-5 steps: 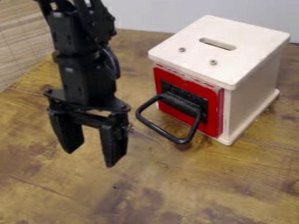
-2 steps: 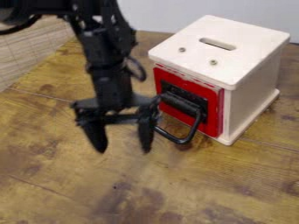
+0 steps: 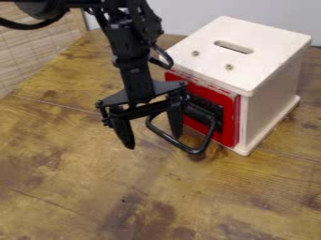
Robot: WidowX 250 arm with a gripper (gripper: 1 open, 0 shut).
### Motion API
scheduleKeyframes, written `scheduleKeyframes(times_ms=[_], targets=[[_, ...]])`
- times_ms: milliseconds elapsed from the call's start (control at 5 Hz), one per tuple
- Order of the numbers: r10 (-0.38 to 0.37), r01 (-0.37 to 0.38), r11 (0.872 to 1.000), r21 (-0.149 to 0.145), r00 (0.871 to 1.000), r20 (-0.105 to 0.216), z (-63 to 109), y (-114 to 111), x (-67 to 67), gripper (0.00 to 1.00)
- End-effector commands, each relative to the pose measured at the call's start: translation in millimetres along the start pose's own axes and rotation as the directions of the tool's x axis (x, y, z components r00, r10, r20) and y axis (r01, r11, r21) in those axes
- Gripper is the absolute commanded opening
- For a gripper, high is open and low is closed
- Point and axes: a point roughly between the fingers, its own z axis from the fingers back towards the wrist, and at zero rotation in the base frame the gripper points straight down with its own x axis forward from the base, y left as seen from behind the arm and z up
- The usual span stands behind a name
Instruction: Open the drawer
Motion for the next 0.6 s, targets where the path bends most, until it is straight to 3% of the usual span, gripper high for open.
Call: scheduleKeyframes(times_ms=[0, 200, 400], targets=[[0.141, -0.136, 0.987, -0.081, 0.988, 0.063, 9.9, -15.2, -1.5, 1.00], [0.188, -0.181, 0.979, -0.091, 0.979, 0.073, 8.6, -10.3, -6.8, 1.00], [0.234, -0.226, 0.969, -0.097, 0.969, 0.074, 8.5, -7.4, -3.5, 1.00]])
